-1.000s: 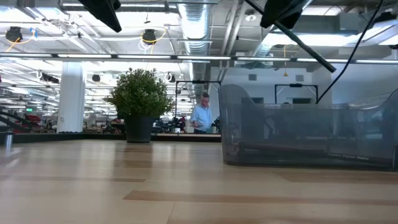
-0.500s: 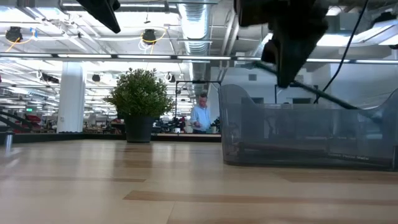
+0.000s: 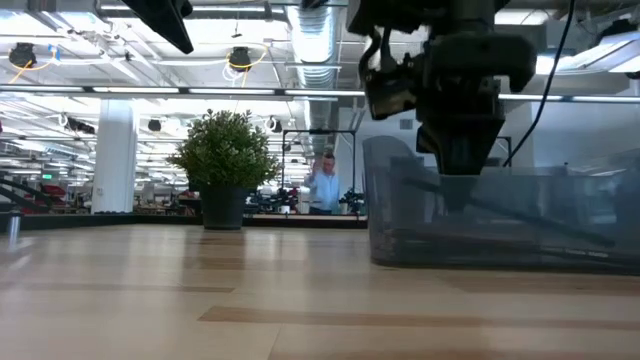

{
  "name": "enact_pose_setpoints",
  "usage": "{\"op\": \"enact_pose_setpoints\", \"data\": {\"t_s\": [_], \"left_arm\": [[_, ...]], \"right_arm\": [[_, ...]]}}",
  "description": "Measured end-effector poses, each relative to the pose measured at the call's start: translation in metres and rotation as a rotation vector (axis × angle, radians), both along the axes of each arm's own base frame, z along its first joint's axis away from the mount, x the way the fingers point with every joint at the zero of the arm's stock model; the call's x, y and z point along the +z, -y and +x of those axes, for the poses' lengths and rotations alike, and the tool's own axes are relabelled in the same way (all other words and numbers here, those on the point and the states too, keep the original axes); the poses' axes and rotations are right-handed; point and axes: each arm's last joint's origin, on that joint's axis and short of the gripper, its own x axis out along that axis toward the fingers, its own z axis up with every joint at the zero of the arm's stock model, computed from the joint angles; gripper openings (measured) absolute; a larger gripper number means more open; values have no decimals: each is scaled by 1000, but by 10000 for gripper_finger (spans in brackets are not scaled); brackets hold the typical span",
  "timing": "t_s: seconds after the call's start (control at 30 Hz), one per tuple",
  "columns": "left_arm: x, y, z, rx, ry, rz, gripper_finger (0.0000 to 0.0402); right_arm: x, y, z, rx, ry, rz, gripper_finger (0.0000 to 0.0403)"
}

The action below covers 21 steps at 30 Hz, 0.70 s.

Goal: Sort pens & pencils
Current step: Put the green pencil into the black bin, then return to Home Position

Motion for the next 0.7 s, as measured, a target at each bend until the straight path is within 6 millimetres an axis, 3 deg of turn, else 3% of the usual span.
{"op": "enact_pose_setpoints", "data": {"t_s": [0.7], "left_arm": [[0,0,0,3,1,6,96]], "right_arm": [[5,-5,4,12,65,36,66]]}}
